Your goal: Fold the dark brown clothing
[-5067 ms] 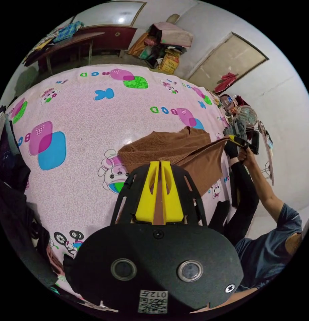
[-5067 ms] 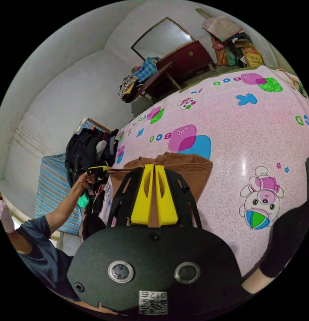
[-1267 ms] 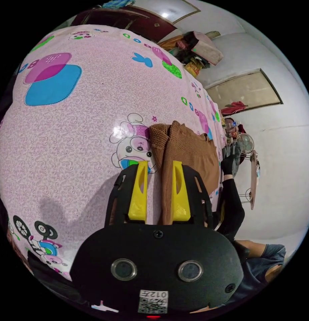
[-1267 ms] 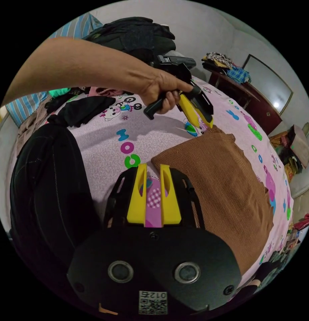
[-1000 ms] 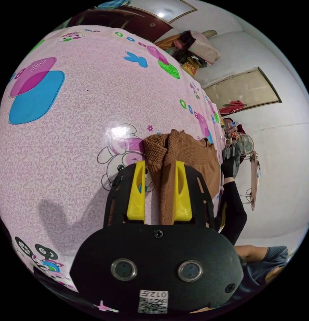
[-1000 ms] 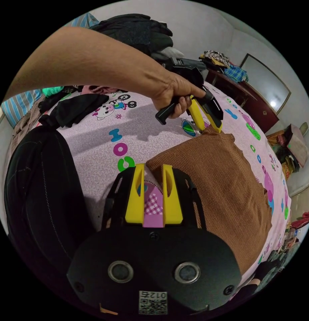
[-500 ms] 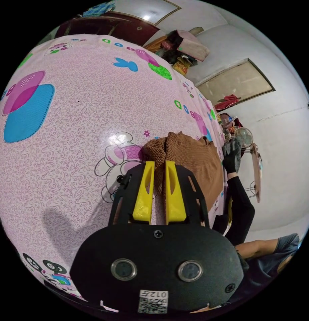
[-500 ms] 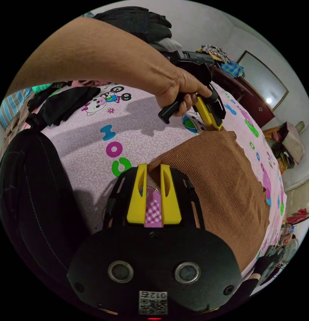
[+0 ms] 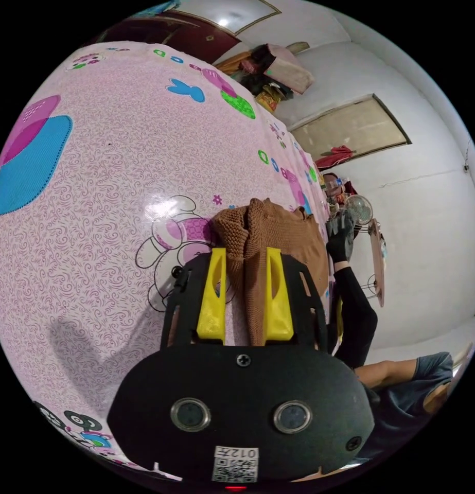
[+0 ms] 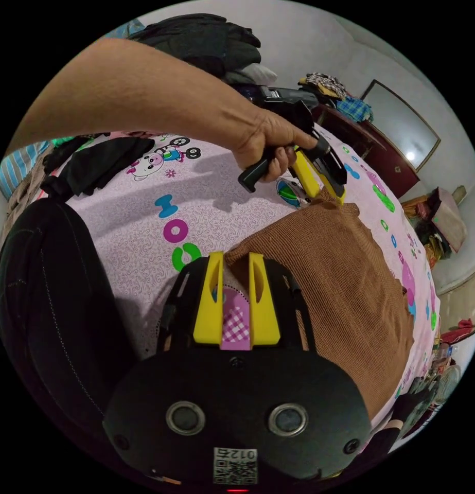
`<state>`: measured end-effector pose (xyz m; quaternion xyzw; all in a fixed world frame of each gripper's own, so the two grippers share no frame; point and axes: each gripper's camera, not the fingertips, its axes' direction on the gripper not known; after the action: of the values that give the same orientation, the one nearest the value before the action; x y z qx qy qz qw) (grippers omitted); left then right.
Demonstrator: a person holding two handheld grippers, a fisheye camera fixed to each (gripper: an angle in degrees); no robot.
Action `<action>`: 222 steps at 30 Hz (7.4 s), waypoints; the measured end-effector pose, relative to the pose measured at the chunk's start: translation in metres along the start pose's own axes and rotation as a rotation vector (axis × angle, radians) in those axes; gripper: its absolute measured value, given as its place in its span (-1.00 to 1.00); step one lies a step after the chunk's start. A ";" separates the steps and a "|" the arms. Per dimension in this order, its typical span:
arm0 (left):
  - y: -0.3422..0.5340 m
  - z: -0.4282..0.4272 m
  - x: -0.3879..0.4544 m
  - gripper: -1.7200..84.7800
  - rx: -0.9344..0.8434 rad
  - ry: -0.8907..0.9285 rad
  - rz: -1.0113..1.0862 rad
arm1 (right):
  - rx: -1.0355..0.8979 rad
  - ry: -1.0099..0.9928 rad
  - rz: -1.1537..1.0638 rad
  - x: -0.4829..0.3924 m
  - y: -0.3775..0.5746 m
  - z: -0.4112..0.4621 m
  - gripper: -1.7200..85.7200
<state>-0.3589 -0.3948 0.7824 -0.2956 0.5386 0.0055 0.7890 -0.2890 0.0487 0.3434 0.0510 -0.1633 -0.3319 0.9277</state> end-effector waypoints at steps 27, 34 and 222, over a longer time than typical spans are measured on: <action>0.035 0.035 0.099 -0.94 0.118 0.020 -0.111 | 0.191 -0.233 0.207 0.155 0.089 -0.119 -0.96; 0.060 0.056 0.173 -0.94 0.219 0.038 -0.138 | 0.315 -0.217 0.338 0.250 0.168 -0.182 -0.96; 0.191 0.400 0.277 -0.90 -0.387 -0.254 0.265 | -0.160 -0.644 0.925 0.802 0.506 -0.156 -0.77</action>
<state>0.0337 -0.1344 0.5562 -0.3646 0.4584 0.2488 0.7714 0.6497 -0.0687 0.5152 -0.2001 -0.4177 0.0987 0.8808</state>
